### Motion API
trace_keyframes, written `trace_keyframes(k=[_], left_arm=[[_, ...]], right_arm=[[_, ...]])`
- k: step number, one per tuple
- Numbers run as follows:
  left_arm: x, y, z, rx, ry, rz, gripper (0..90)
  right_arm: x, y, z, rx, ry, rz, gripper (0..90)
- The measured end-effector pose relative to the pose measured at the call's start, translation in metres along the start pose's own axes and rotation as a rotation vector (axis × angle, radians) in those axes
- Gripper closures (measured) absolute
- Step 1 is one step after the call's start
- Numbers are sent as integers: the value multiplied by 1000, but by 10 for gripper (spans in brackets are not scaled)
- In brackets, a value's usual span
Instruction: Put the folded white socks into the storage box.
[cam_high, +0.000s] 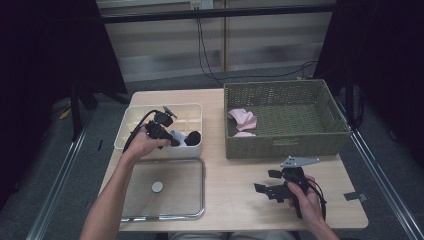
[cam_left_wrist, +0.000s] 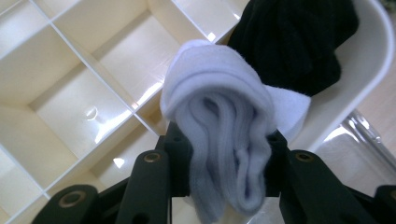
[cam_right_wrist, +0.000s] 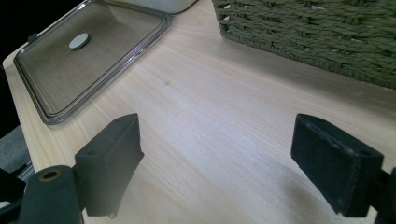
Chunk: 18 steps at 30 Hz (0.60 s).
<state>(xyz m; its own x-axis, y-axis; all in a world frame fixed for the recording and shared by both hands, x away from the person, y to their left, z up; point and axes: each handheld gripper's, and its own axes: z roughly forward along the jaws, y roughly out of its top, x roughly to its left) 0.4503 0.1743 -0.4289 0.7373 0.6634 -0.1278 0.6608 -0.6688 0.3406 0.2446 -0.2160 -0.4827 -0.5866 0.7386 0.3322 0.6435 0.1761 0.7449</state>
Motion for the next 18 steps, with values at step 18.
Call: trace_keyframes(k=[18], left_arm=[[1,3,7,31,-2,11,642]], right_arm=[[0,0,0,-3,4,-9,159]])
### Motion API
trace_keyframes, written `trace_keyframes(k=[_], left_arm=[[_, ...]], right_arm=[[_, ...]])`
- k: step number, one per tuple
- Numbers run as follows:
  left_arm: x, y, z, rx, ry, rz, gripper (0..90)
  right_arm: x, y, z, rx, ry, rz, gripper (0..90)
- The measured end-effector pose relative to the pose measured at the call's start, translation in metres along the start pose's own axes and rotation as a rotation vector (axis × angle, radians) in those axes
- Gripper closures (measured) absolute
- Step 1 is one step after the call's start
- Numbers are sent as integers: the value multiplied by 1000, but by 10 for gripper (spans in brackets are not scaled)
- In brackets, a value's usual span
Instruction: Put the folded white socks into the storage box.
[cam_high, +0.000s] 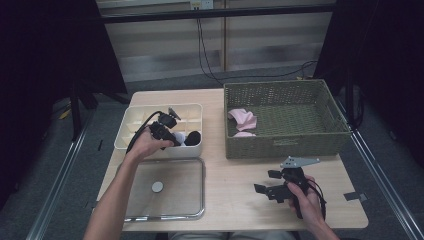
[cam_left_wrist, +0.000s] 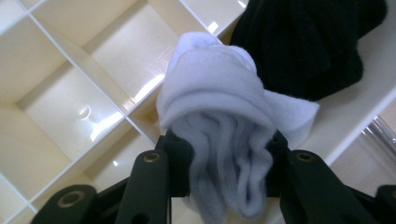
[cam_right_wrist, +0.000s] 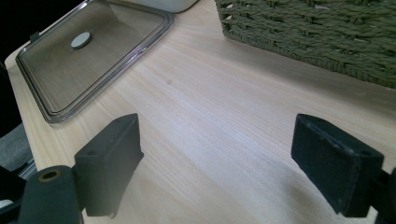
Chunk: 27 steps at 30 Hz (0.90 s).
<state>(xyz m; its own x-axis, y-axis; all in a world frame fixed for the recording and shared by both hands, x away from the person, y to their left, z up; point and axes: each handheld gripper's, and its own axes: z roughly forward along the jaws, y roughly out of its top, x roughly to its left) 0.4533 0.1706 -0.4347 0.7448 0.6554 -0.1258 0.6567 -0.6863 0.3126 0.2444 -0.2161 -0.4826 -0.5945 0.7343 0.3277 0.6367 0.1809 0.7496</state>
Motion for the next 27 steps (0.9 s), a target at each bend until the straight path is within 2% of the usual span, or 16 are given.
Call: trace_keyframes(k=[2,5,9,11,12,14,16,17,18,20,21,22,23,27], left_arm=[[1,-3,-5,-32,-11,-18,621],[1,-4,-11,-62,5,-19,552],[3,-5,-17,-70,11,-19,478],[3,-5,-19,-105,8,-48,424],[4,-5,-20,-116,6,-36,420],[5,-3,-22,-137,15,-36,387],[6,0,-22,-164,23,-56,362],[7,0,-22,-171,26,-50,361],[7,1,-20,-187,29,-68,360],[7,2,-17,-194,24,-57,402],[6,1,-15,-200,1,-50,463],[4,1,-12,-200,-6,-28,576],[2,1,-12,-185,5,-18,618],[2,3,-13,-123,-17,-10,678]], right_arm=[[-1,0,0,3,1,6,159],[-1,0,1,5,-4,10,159],[0,0,1,6,-2,4,159],[1,0,1,9,-4,4,159],[1,0,1,9,-3,5,159],[0,0,2,11,-3,1,159],[0,0,2,10,-1,1,159],[0,0,2,11,-1,0,159],[0,0,2,12,-1,0,159],[0,0,1,13,-2,-2,159],[0,0,1,13,-2,-3,159],[0,0,1,13,-2,-3,159],[0,0,1,15,-3,-1,159],[0,0,1,16,-4,0,159]])
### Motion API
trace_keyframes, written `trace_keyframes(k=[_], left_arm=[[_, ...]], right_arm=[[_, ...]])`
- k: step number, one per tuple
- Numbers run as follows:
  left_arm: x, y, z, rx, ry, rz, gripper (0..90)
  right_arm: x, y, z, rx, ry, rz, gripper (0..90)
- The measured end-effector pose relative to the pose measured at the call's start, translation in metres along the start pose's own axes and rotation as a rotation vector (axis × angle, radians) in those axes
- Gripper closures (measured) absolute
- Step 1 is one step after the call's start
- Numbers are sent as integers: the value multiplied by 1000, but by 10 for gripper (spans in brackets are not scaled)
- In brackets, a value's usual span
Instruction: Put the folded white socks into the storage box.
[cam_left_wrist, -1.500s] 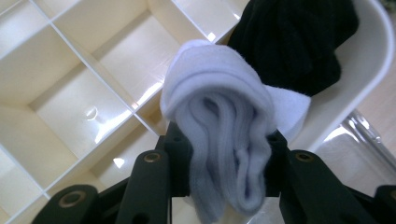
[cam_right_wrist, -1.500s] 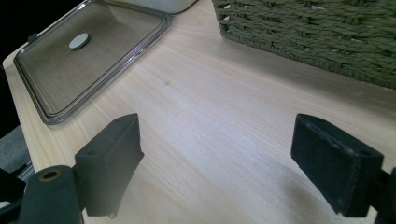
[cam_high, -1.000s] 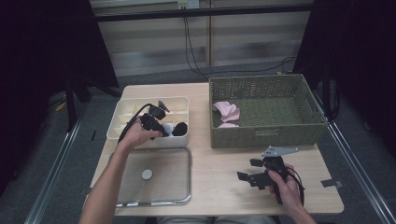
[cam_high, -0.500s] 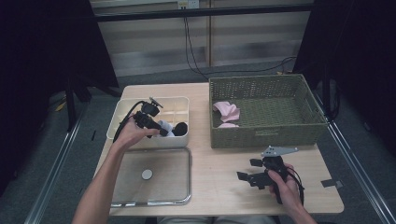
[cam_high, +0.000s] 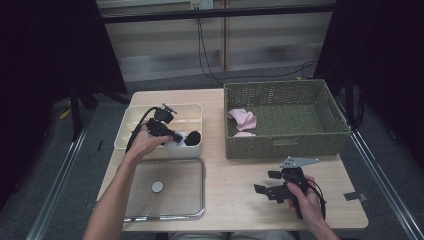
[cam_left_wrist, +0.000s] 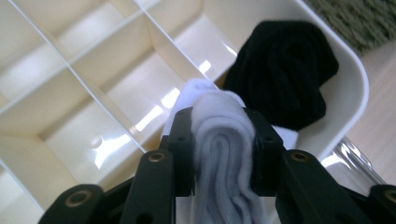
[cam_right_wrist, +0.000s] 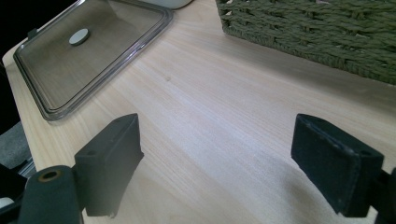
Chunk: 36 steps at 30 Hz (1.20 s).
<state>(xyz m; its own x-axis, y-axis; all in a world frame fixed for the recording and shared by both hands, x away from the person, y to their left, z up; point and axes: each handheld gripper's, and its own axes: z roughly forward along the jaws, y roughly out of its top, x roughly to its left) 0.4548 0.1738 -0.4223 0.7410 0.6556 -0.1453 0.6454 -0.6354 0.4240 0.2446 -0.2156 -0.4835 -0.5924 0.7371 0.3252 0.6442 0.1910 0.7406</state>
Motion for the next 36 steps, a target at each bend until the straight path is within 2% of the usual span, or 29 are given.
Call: trace_keyframes(k=[3,5,7,10,11,13,17,20,22,25,27,31,33,36], left_arm=[[0,2,5,39,4,10,685],[1,1,9,36,-10,-15,688],[2,0,13,57,-4,-3,692],[-1,3,26,108,26,11,696],[0,4,26,115,18,12,697],[3,1,26,97,-5,-3,696],[2,-1,27,73,13,-16,689],[2,-3,25,46,22,-1,673],[3,-6,24,15,19,-26,642],[3,-9,19,-8,17,-16,610],[3,-12,17,-37,12,-25,582],[7,-16,7,-95,-4,-51,439],[9,-18,5,-97,-11,-50,449],[9,-19,0,-134,-16,-62,427]], right_arm=[[1,0,-1,-5,6,-2,159],[1,0,-1,-5,7,1,159],[1,-1,-2,-3,5,5,159],[1,-1,-2,-3,2,9,159],[1,-1,-2,-4,2,11,159],[1,-1,-3,-6,3,5,159],[-1,-1,-3,-5,-2,13,159],[0,-1,-2,-2,1,9,159],[1,-1,-2,-1,4,7,159],[0,-1,-2,-3,2,9,159],[-1,0,-1,-3,0,12,159],[-1,0,-1,-4,1,9,159],[-1,1,-1,-6,1,11,159],[-1,2,1,-5,0,19,159]])
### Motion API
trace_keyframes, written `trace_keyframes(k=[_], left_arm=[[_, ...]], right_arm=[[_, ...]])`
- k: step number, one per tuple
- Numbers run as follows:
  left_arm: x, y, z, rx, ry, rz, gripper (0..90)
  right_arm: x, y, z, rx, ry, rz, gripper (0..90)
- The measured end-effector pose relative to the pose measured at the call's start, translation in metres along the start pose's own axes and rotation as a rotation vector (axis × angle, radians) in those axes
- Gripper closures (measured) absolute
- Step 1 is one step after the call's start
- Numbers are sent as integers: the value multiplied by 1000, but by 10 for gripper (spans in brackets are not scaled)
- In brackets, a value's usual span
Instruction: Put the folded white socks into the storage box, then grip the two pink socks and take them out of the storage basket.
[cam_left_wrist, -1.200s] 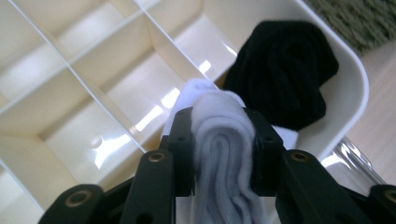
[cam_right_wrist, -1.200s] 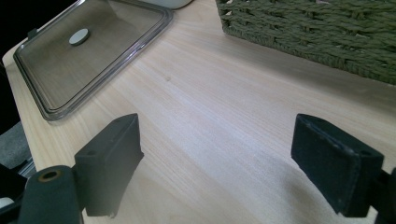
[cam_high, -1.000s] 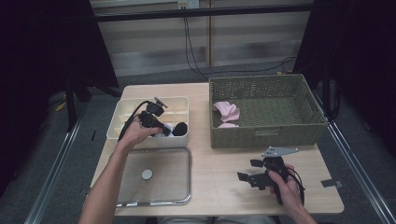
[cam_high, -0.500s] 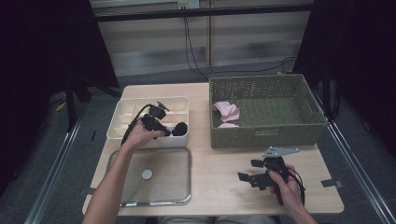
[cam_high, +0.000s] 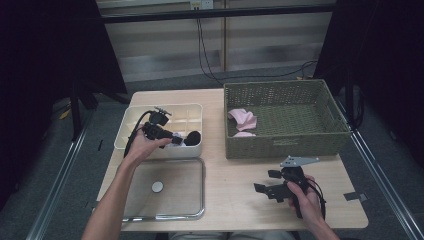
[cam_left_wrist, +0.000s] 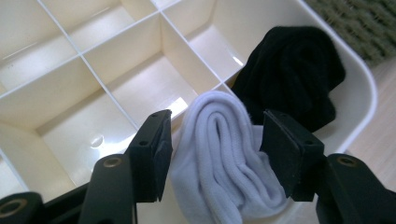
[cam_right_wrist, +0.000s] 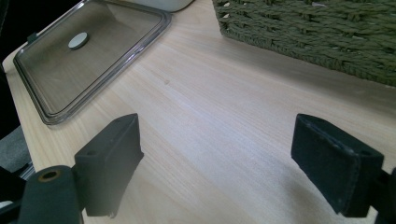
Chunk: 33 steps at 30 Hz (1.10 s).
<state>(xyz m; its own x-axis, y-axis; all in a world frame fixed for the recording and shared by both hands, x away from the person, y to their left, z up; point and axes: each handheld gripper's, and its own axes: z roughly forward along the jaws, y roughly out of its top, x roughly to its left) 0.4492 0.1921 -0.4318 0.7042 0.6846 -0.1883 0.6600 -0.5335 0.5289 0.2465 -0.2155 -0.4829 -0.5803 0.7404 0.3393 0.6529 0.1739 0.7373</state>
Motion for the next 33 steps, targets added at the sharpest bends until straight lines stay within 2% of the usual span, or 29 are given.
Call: trace_keyframes(k=[4,5,6,7,10,12,15,20,24,25,27,30,32,33], left_arm=[[0,-3,-6,-42,-7,-14,395],[-2,-5,-6,-85,-13,-56,395],[1,-7,-10,-74,-20,-19,395],[1,-9,-11,-102,-26,-50,395],[2,-14,-18,-118,-34,-51,388],[2,-18,-22,-142,-36,-75,352],[-1,-24,-26,-168,-37,-80,353],[-5,-37,-33,-195,-35,-60,342],[-9,-47,-41,-247,-50,-59,328],[-8,-49,-43,-250,-55,-54,328],[-10,-53,-46,-257,-57,-48,328],[-14,-59,-50,-293,-56,-52,357],[-18,-62,-53,-293,-40,-36,359],[-20,-64,-54,-287,-54,-30,359]], right_arm=[[-1,1,1,3,1,-5,160],[-1,1,1,1,-1,-4,160],[0,1,0,1,-2,-6,159],[0,1,0,0,-1,-5,159],[0,0,-1,1,1,-3,160],[-1,0,-1,2,0,-5,161],[-2,0,-2,0,4,-7,162],[-4,1,-4,-4,6,-19,176],[-5,3,-4,-11,13,-25,215],[-5,3,-4,-18,25,-16,222],[-5,5,-4,-17,15,-21,223],[-7,7,-4,-24,33,-7,245],[-8,8,-3,-22,31,-5,245],[-7,9,-3,-20,35,2,245]])
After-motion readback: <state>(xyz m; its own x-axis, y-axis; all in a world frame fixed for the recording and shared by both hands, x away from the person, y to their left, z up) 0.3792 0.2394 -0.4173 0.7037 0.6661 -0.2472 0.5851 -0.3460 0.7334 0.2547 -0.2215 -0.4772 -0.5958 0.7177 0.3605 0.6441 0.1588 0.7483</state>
